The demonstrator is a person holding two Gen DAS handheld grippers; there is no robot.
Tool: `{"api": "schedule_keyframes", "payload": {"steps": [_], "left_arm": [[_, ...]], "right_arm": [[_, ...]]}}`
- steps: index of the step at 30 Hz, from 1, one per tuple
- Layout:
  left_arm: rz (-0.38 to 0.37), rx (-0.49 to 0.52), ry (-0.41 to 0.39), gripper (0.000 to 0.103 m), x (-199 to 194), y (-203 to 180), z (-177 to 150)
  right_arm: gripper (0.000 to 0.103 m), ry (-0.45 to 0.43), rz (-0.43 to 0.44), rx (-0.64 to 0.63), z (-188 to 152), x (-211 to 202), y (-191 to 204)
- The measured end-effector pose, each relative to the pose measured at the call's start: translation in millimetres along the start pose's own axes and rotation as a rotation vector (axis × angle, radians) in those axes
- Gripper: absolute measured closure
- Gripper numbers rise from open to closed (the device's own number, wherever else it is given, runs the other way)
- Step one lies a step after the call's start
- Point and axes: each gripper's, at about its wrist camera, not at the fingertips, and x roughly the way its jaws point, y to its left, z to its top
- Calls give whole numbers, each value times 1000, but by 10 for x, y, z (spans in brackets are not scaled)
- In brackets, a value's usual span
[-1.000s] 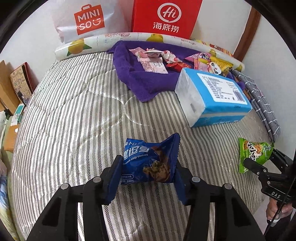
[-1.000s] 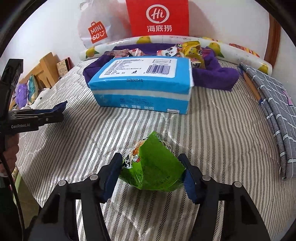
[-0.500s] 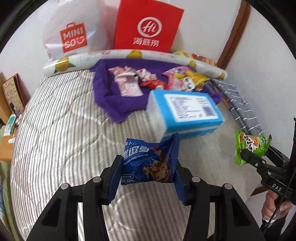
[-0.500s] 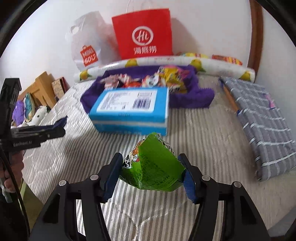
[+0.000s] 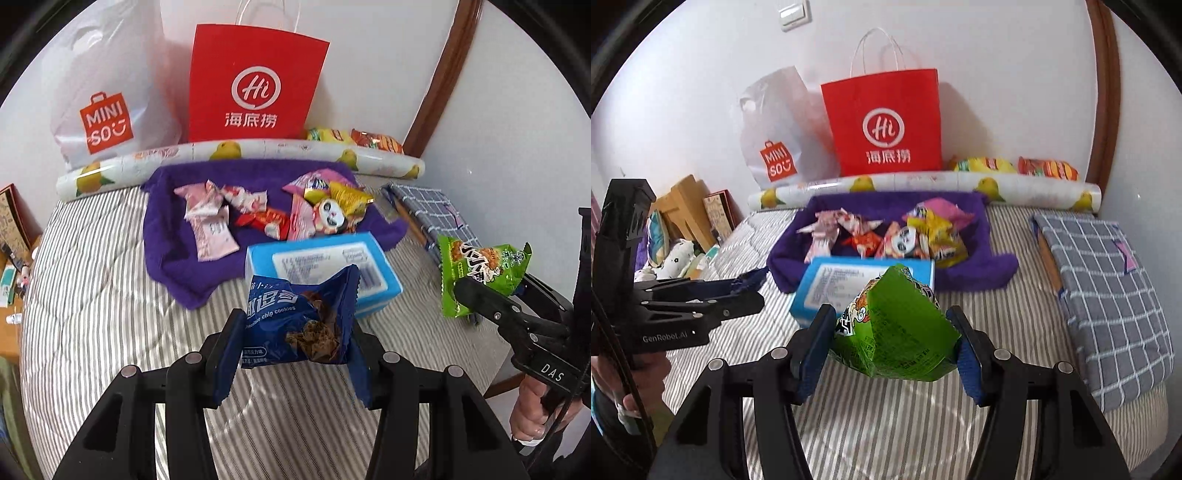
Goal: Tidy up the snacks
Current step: 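Carry the green bag and blue chip bag over the purple towel with both tools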
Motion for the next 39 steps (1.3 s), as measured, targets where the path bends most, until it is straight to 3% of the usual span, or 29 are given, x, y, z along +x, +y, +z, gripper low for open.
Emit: {"api": "schedule_keyframes", "payload": {"steps": [10,27,39], "left_arm": [[-5,-12,-24,54,79,93,482],[100,-69,-56,54,414,631,1288],[115,-141,-7,54,881,1003,1534]], "right_arm": [[42,-10,-9,-20,550,240,-21],[42,-4,47,-65,1513,1045,6],[42,118,128,-47,1665,1947,41]]}}
